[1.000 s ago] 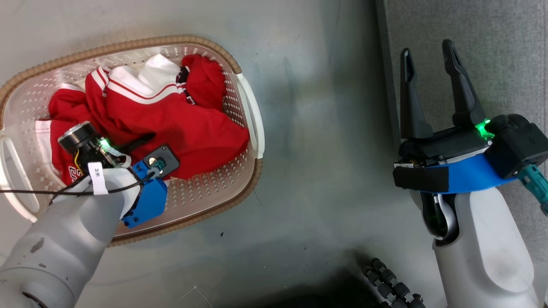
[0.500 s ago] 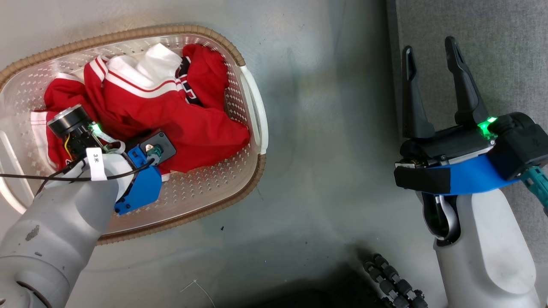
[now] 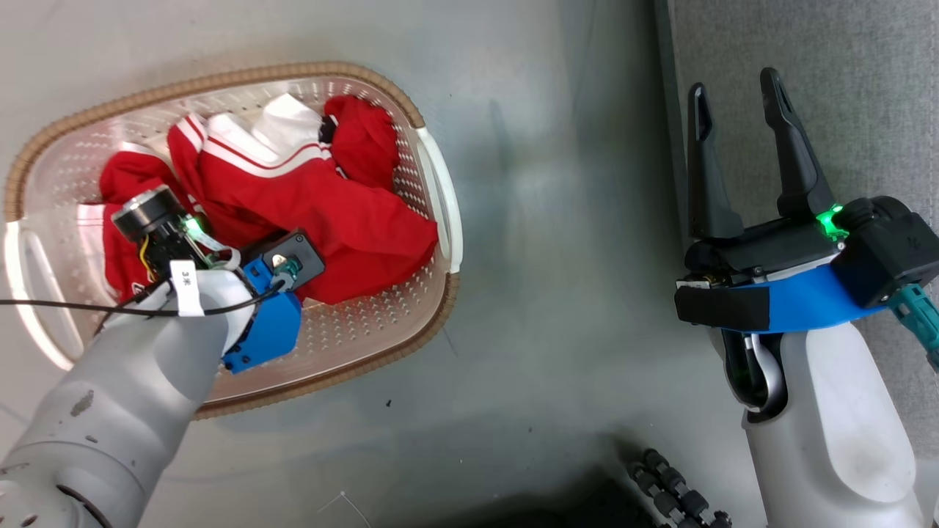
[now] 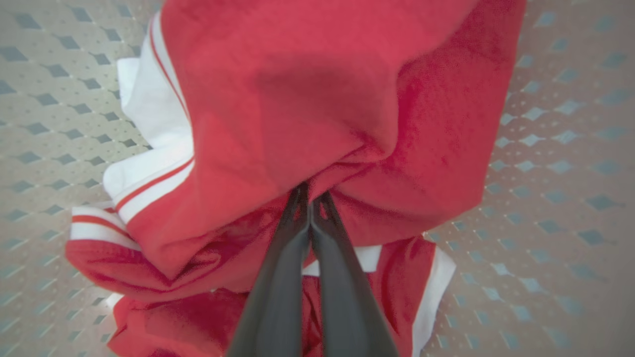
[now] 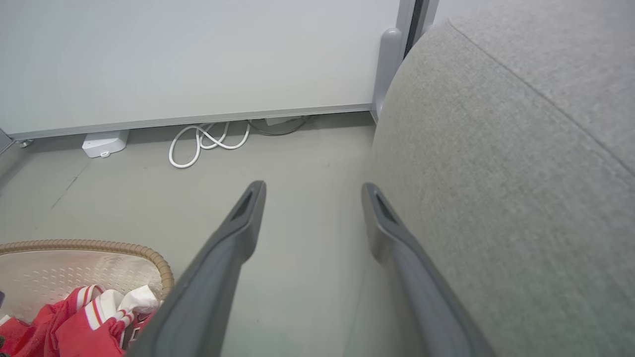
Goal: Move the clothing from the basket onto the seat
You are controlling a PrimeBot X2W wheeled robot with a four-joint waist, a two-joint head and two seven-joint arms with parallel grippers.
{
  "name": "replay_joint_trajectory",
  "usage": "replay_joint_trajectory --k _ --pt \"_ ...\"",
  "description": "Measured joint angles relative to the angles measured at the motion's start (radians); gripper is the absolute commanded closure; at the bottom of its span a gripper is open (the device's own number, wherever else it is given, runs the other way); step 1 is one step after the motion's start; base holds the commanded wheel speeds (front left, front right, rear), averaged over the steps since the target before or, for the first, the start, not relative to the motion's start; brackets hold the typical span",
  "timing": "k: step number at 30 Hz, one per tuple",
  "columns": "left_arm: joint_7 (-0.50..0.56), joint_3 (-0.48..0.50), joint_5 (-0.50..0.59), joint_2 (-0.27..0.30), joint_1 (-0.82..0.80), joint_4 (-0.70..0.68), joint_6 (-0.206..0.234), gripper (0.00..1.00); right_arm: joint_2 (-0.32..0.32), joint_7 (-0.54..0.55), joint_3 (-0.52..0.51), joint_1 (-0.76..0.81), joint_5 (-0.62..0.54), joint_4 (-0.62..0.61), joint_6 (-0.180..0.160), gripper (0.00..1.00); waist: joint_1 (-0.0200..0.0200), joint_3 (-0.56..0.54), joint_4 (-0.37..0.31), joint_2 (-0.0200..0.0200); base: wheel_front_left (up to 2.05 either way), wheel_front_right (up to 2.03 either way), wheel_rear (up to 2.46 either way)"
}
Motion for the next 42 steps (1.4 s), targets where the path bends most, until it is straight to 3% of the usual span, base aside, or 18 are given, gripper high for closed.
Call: replay_joint_trajectory --k 10,20,42 --pt "-0.023 0.025 -0.052 -0.044 0.043 -0.051 -0.005 1.0 0.0 0.0 0.002 0.0 0.0 0.029 0.0 0.0 0.0 -0.093 0.03 0.0 0.0 0.0 0.0" --pt "-0.026 0.098 -0.086 -0.05 0.118 -0.249 0.004 1.0 0.0 0.0 -0.013 0.025 -0.021 0.067 0.0 0.0 -0.0001 -0.218 0.069 0.0 0.0 0.0 0.0" --pt "-0.027 0.437 -0.069 -0.024 0.339 -0.696 0.066 1.0 0.001 0.0 -0.036 0.132 -0.053 0.133 0.0 0.0 -0.0002 -0.514 0.179 0.0 0.0 0.0 0.0"
